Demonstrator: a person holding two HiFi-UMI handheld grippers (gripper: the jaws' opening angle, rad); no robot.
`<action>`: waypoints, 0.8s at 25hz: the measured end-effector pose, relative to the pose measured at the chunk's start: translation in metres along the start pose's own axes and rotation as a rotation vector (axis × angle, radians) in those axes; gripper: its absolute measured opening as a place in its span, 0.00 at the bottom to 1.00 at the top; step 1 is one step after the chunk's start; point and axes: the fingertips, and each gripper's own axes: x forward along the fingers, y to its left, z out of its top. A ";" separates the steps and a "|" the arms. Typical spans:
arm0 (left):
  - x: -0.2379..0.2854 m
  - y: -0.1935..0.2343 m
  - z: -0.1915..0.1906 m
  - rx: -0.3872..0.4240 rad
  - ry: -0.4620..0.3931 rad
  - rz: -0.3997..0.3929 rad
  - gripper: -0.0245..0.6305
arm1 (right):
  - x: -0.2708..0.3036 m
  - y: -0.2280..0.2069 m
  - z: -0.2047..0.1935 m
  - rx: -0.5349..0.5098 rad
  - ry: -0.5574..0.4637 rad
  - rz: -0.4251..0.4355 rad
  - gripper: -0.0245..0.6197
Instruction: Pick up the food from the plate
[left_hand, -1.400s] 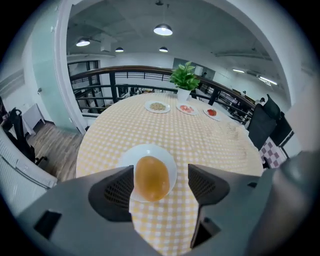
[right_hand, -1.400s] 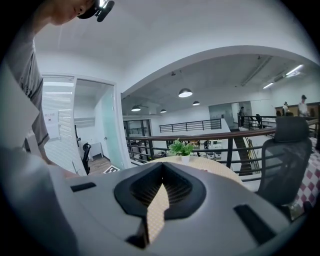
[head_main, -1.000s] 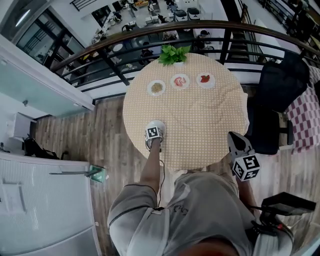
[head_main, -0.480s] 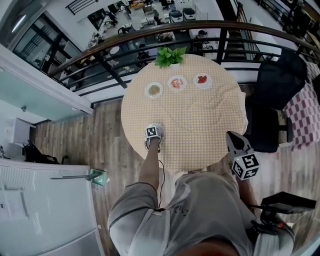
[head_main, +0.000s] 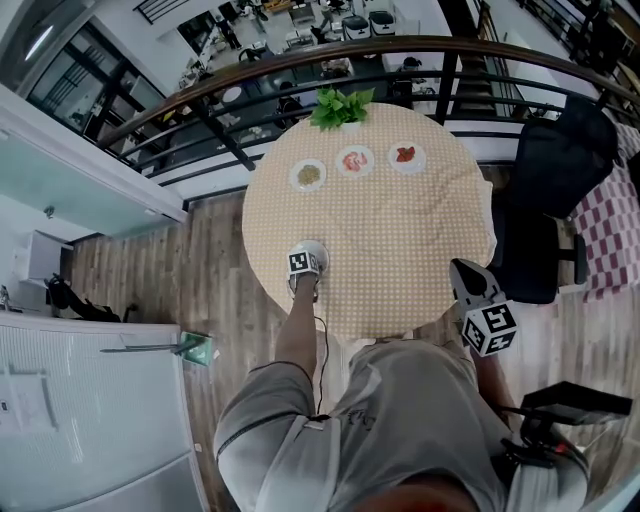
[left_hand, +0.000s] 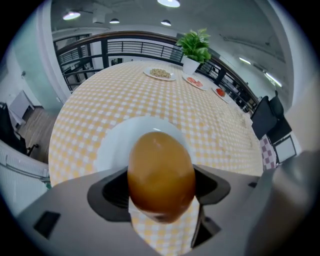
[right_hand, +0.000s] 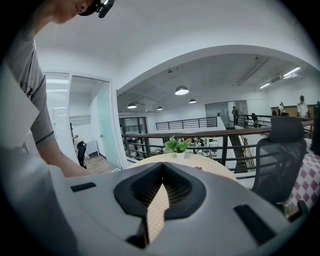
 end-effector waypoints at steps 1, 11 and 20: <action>0.000 0.000 0.000 -0.014 -0.014 -0.011 0.59 | 0.000 -0.001 -0.001 0.001 0.000 -0.001 0.05; 0.001 -0.002 0.001 -0.029 -0.043 -0.020 0.59 | 0.000 -0.007 0.000 0.001 -0.004 0.006 0.05; 0.000 0.002 -0.004 0.061 -0.012 0.050 0.59 | -0.005 -0.011 -0.001 0.014 -0.026 -0.004 0.05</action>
